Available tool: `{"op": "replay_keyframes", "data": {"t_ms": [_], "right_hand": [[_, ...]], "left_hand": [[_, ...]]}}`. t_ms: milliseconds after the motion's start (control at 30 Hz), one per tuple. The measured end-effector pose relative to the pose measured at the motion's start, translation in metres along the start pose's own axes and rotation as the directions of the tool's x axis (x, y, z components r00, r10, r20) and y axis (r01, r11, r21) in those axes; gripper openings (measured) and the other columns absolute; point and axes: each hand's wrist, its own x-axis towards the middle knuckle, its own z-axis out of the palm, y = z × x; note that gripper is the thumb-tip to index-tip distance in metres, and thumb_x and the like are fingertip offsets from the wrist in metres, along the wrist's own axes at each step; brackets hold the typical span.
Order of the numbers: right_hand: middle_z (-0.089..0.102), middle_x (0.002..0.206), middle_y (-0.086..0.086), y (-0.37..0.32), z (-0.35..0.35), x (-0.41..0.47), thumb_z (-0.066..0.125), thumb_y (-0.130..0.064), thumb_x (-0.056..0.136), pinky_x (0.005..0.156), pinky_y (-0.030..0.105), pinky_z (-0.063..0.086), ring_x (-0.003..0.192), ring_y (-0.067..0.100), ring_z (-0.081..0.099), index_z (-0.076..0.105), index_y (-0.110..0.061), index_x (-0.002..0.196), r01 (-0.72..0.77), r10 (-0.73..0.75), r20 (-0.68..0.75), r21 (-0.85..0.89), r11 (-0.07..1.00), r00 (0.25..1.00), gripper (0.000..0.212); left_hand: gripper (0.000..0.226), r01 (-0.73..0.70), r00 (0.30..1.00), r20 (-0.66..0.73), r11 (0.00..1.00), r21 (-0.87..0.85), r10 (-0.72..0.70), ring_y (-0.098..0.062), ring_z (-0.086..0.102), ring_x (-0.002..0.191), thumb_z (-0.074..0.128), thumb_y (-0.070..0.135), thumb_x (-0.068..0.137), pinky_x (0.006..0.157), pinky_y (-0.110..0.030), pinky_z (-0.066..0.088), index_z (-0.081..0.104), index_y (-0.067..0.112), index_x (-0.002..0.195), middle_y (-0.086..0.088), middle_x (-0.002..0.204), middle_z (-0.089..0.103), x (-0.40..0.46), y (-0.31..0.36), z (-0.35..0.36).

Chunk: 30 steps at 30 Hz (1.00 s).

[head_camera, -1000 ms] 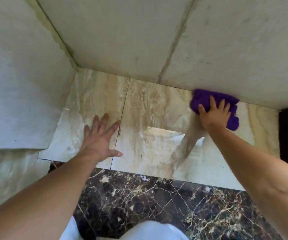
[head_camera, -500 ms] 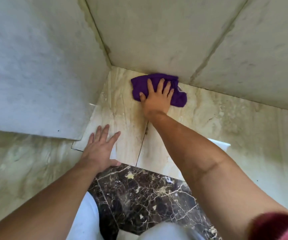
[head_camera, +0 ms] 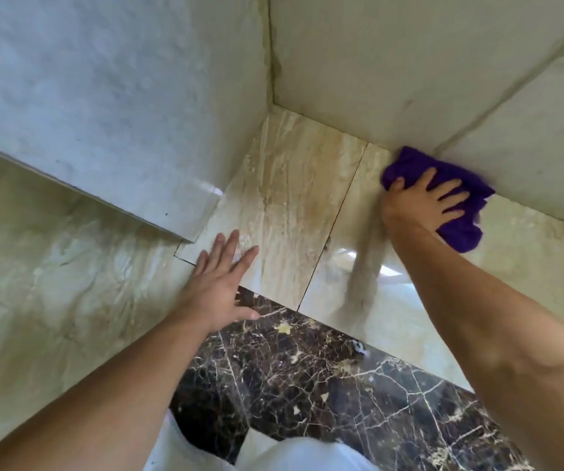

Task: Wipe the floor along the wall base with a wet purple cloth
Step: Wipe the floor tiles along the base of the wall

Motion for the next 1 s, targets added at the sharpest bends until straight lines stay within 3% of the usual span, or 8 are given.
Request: {"op": "replay_keyframes", "data": {"t_ms": [133,333,433,533,700,900,933,1000], "right_hand": [[0.003,0.163,0.029,-0.065,0.008,-0.027,0.031,-0.054,0.100,0.115,0.071,0.005,0.148,0.055,0.000,0.012,-0.020,0.159,0.102,-0.096,0.056,-0.105,0.989,0.994,0.071],[0.009,0.160,0.035,-0.176,0.020,-0.072,0.038,-0.050,0.100,0.113,0.073,0.006,0.145,0.059,0.005,0.018,-0.020,0.158,0.386,-0.379,0.108,-0.056,0.921,0.919,0.069],[0.016,0.157,0.037,-0.221,0.024,-0.089,0.041,-0.041,0.098,0.117,0.069,0.004,0.145,0.058,0.010,0.026,-0.020,0.155,0.476,-0.471,0.111,-0.014,0.880,0.875,0.063],[0.018,0.161,0.029,-0.210,0.035,-0.095,0.049,-0.037,0.092,0.121,0.060,-0.001,0.149,0.049,0.009,0.032,-0.022,0.154,0.527,-0.529,0.034,0.053,0.848,0.848,0.066],[0.023,0.164,0.012,-0.183,0.028,-0.086,0.055,-0.026,0.089,0.124,0.048,0.001,0.154,0.031,0.010,0.041,-0.020,0.150,0.740,-0.751,0.021,0.156,0.654,0.660,0.063],[0.017,0.167,0.004,-0.119,0.021,-0.144,0.060,-0.036,0.090,0.124,0.048,0.003,0.155,0.027,0.006,0.037,-0.034,0.151,0.959,-0.919,0.314,0.075,0.273,0.237,0.065],[0.013,0.168,0.003,-0.113,0.022,-0.151,0.058,-0.040,0.093,0.124,0.048,0.003,0.155,0.025,0.004,0.032,-0.037,0.153,0.969,-0.911,0.357,0.049,0.241,0.208,0.066],[0.009,0.168,0.002,-0.115,0.008,-0.141,0.052,-0.048,0.096,0.124,0.051,0.004,0.155,0.025,0.002,0.023,-0.040,0.155,0.964,-0.888,0.384,-0.020,0.265,0.253,0.066]], "left_hand": [[0.128,-0.057,0.998,0.005,0.998,0.002,0.057,-0.022,-0.033,0.149,0.073,0.070,0.069,0.126,-0.050,-0.005,-0.018,0.043,0.155,0.004,0.159,-0.041,-0.002,-0.019,0.004],[0.129,-0.080,0.997,0.007,0.997,0.024,0.080,-0.022,-0.034,0.148,0.075,0.065,0.070,0.126,-0.050,-0.005,-0.018,0.040,0.156,0.002,0.159,-0.041,-0.001,-0.014,0.002],[0.126,-0.148,0.989,0.017,0.985,0.084,0.147,-0.019,-0.029,0.151,0.078,0.061,0.070,0.126,-0.047,-0.006,-0.012,0.042,0.156,0.005,0.162,-0.035,-0.001,-0.034,-0.006],[0.123,-0.191,0.982,0.038,0.970,0.150,0.187,-0.019,-0.025,0.152,0.077,0.058,0.074,0.126,-0.046,-0.005,-0.012,0.041,0.157,0.003,0.164,-0.031,-0.003,-0.046,-0.008],[0.103,-0.064,0.997,-0.021,0.978,0.199,0.070,-0.028,-0.008,0.156,0.062,0.063,0.083,0.126,-0.053,0.005,0.000,0.031,0.159,-0.005,0.168,-0.016,-0.031,-0.030,-0.001],[0.078,0.190,0.979,0.027,0.957,0.221,-0.201,-0.034,0.004,0.156,0.057,0.043,0.093,0.125,-0.057,0.010,0.018,0.028,0.159,-0.012,0.169,0.002,-0.091,-0.044,-0.001],[0.079,0.234,0.967,0.050,0.951,0.201,-0.248,-0.035,0.003,0.156,0.058,0.044,0.092,0.125,-0.057,0.009,0.018,0.028,0.159,-0.013,0.169,0.001,-0.098,-0.047,-0.002],[0.086,0.296,0.946,0.088,0.944,0.148,-0.311,-0.035,-0.003,0.156,0.059,0.048,0.092,0.125,-0.056,0.006,0.010,0.030,0.160,-0.013,0.169,-0.005,-0.110,-0.050,-0.011]]}}
